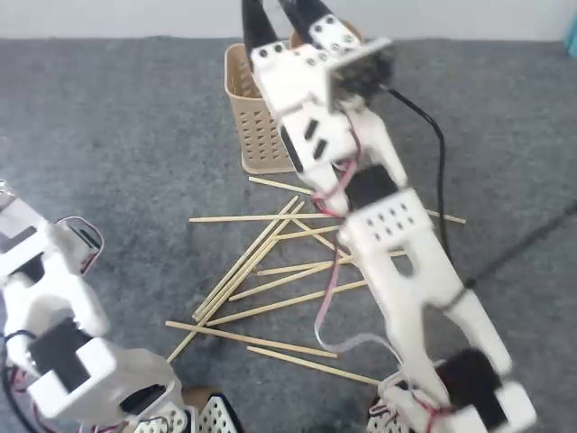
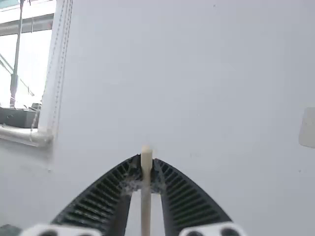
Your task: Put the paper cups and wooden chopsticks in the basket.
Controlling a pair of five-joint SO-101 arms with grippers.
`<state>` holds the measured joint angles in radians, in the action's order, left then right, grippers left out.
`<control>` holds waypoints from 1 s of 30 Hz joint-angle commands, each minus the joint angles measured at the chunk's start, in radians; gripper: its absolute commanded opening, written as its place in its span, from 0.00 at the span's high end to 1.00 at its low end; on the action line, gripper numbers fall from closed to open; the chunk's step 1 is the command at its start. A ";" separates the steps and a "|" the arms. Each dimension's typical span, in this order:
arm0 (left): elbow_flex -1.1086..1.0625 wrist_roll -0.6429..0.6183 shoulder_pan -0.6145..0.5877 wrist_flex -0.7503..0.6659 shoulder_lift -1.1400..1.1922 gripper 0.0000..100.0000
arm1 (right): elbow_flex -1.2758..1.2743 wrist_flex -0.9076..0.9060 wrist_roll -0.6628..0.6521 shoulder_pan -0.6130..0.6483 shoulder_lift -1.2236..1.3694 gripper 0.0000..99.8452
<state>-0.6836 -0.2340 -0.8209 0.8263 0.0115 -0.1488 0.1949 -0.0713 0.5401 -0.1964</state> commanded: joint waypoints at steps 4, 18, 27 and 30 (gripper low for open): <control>0.036 0.011 0.009 -0.014 -0.005 0.85 | 0.120 0.015 -0.037 -0.048 0.142 0.99; 0.036 0.012 0.011 -0.014 -0.005 0.85 | 0.110 -0.360 -0.034 -0.056 0.004 0.84; 0.036 0.012 0.018 -0.012 -0.005 0.85 | 0.109 -0.977 0.063 -0.071 -0.420 0.91; 0.019 0.026 0.049 -0.011 -0.015 0.85 | 0.109 -1.158 0.064 -0.077 -0.522 0.91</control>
<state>-0.6836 -0.2340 -0.8117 0.8263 0.0115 -0.0921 -0.7887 -0.0253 0.4757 -0.5892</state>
